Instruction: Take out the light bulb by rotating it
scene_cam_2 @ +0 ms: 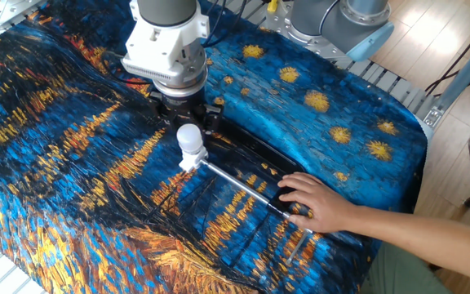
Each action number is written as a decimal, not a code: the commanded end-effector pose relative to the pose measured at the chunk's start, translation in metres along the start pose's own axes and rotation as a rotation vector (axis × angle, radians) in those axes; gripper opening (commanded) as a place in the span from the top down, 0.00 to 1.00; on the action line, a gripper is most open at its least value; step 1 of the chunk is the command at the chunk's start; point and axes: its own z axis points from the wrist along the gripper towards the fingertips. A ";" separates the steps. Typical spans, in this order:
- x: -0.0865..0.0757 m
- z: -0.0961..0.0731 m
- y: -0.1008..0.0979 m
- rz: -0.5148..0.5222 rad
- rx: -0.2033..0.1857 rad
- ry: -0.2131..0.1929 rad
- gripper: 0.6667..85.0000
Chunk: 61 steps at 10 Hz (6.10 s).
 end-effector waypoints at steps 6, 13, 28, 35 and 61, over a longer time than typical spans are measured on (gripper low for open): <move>-0.005 -0.001 0.004 0.068 -0.012 -0.008 0.34; -0.002 -0.001 -0.002 0.090 0.021 0.003 0.55; -0.004 0.000 -0.005 -0.354 0.053 0.010 0.79; -0.011 -0.002 -0.020 -0.664 0.115 0.010 0.83; 0.002 -0.005 -0.012 -0.269 0.039 -0.009 0.17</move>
